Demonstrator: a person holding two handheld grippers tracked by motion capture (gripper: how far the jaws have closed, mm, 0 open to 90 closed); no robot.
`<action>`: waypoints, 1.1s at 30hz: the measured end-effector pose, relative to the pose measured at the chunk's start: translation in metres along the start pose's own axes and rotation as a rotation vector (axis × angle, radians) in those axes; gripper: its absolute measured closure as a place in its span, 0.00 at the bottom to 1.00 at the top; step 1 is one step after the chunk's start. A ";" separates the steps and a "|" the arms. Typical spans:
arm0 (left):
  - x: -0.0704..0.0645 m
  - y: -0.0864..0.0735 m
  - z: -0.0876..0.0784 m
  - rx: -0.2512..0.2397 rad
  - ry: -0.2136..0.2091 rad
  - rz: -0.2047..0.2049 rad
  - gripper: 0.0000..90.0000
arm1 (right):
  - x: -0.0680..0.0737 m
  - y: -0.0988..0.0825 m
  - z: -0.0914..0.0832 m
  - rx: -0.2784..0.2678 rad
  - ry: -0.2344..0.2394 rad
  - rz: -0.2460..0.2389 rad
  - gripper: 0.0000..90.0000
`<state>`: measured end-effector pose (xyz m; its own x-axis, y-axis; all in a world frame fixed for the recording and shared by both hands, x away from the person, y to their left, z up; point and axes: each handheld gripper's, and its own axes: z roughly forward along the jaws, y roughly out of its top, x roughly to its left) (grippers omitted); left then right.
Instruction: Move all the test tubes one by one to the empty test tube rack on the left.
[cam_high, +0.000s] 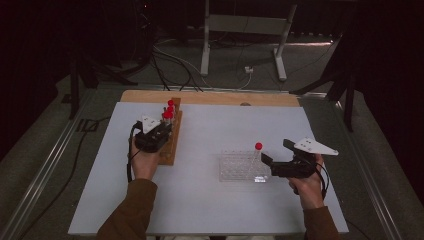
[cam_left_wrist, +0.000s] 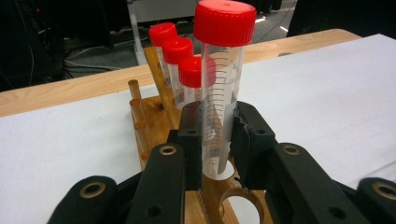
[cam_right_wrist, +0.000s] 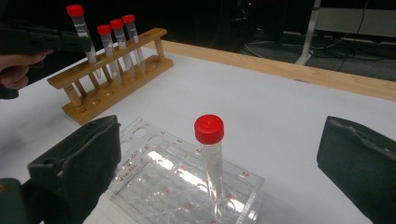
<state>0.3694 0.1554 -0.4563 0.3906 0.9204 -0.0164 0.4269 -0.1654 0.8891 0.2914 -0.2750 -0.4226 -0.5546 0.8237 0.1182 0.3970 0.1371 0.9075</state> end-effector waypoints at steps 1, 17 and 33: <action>0.000 -0.001 0.001 0.006 -0.001 -0.002 0.84 | 0.000 0.000 0.000 0.000 0.001 0.000 0.00; 0.001 -0.010 0.005 0.044 -0.016 -0.027 0.83 | 0.001 0.000 0.001 0.000 0.008 -0.002 0.00; 0.002 -0.012 0.002 0.038 -0.014 -0.040 0.80 | 0.001 -0.001 0.001 -0.001 0.010 0.000 0.00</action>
<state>0.3668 0.1588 -0.4678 0.3842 0.9214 -0.0582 0.4728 -0.1422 0.8696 0.2914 -0.2739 -0.4237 -0.5618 0.8183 0.1218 0.3963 0.1369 0.9078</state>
